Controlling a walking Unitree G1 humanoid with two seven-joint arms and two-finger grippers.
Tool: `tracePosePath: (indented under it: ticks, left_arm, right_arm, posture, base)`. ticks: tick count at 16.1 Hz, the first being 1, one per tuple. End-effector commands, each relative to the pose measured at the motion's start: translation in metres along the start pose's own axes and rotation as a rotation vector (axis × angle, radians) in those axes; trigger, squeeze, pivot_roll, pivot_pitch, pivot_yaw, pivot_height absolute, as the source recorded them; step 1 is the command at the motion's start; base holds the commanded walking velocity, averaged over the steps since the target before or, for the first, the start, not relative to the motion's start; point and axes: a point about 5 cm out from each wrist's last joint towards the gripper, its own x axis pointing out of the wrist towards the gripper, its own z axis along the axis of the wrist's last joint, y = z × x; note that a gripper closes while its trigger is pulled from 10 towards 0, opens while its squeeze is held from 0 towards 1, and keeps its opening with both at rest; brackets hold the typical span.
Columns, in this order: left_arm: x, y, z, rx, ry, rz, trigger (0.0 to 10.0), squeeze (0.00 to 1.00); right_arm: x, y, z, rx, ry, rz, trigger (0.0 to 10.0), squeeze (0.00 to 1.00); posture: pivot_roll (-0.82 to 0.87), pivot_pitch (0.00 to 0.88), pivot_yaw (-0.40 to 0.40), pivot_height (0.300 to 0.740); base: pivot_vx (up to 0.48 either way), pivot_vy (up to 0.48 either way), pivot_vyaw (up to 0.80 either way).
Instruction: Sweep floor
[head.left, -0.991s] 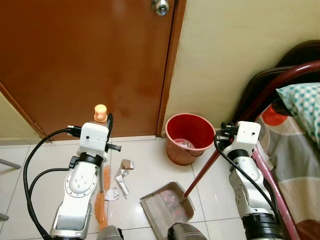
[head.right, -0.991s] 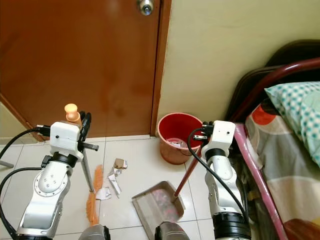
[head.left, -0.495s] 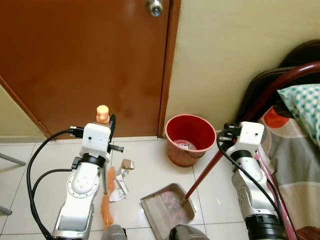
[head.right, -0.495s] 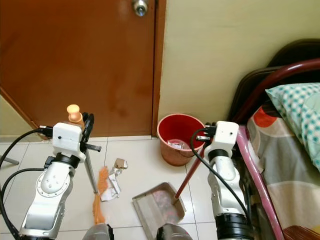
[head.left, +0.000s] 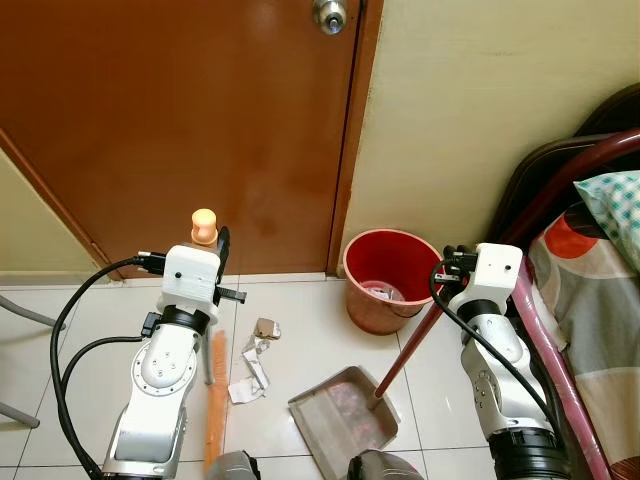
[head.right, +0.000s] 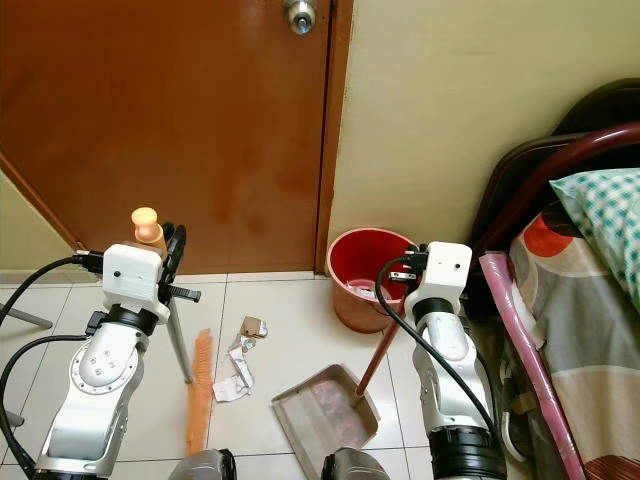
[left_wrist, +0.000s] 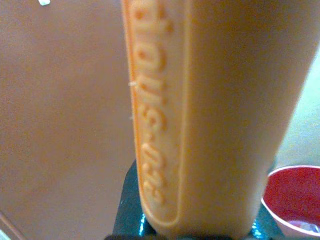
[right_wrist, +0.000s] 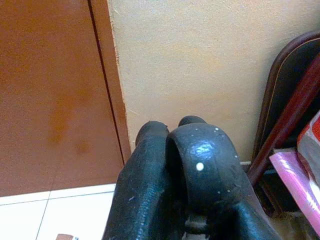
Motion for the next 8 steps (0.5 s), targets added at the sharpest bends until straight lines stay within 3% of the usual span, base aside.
tracePosePath:
  ticks: [1, 3, 4, 8]
  left_arm:
    - [0.0, 0.0, 0.005, 0.015, -0.019, 0.006, 10.0, 0.0]
    - [0.003, 0.003, 0.008, 0.013, -0.027, 0.021, 10.0, 0.0]
    - [0.006, 0.005, 0.013, 0.039, -0.046, 0.029, 10.0, 0.0]
    - [0.012, 0.013, 0.024, 0.123, -0.104, 0.067, 10.0, 0.0]
  right_arm:
    - [0.003, 0.0, 0.009, -0.005, -0.029, -0.003, 10.0, 0.0]
    - [0.008, 0.0, 0.016, 0.005, -0.057, -0.004, 10.0, 0.0]
    - [0.016, -0.003, 0.026, 0.047, -0.087, -0.02, 10.0, 0.0]
    - [0.034, -0.014, 0.042, 0.059, -0.129, -0.089, 10.0, 0.0]
  posture:
    - [-0.03, 0.118, -0.041, 0.74]
    - [-0.03, 0.12, -0.043, 0.74]
    - [-0.03, 0.12, -0.043, 0.74]
    - [-0.02, 0.105, -0.038, 0.74]
  base:
    - [0.0, 0.0, 0.0]
    - [0.0, 0.0, 0.0]
    - [0.0, 0.0, 0.0]
    - [0.0, 0.0, 0.0]
